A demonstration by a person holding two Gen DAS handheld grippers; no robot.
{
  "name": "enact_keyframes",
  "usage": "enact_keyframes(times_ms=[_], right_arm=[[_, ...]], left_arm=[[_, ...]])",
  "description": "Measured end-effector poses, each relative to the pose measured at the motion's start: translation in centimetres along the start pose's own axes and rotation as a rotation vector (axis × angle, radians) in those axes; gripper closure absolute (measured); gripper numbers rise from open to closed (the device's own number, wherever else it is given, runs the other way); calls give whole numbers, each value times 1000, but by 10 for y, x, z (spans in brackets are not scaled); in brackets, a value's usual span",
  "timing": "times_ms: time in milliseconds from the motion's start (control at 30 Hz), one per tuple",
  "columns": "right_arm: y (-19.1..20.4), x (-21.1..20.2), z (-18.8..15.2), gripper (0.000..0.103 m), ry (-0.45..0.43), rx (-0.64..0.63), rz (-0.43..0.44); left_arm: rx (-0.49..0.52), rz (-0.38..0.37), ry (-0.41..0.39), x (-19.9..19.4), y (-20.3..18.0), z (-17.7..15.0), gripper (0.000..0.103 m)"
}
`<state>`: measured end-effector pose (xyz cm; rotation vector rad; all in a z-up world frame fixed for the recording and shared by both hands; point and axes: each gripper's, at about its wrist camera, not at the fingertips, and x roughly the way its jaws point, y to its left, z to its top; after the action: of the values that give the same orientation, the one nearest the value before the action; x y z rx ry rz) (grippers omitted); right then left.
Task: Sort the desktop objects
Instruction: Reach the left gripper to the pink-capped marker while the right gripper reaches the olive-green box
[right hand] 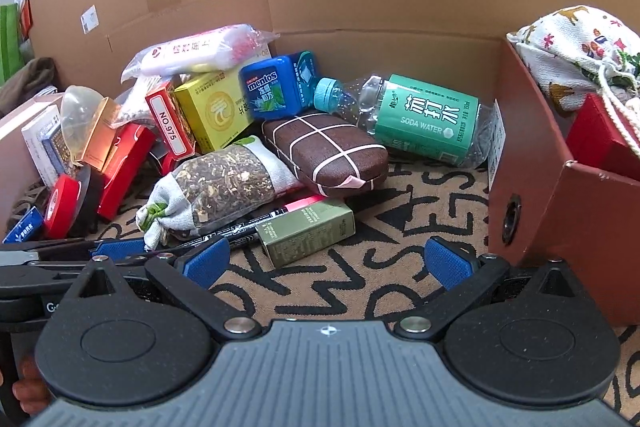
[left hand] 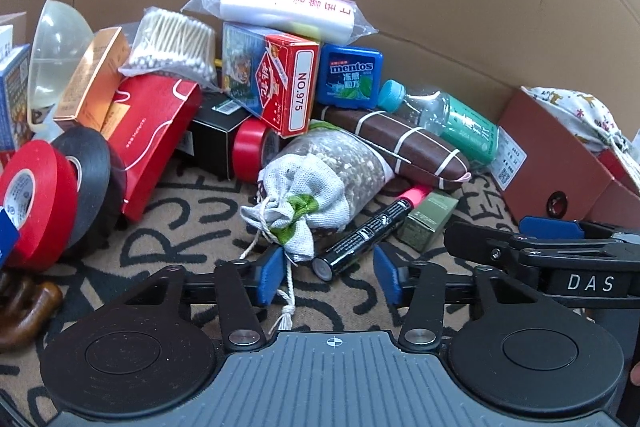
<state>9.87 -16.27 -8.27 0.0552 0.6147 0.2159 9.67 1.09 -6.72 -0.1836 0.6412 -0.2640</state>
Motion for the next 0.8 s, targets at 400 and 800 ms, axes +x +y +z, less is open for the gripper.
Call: enact_keyframes(times_ms=[400,800], right_arm=[[9,22,3,4,13,-35,33],[4,46,11,23,33,-23,123]], left_arm=[[-106,-62,-11,0,23,1,61],[-101,-94,-13,1,20,1,52]])
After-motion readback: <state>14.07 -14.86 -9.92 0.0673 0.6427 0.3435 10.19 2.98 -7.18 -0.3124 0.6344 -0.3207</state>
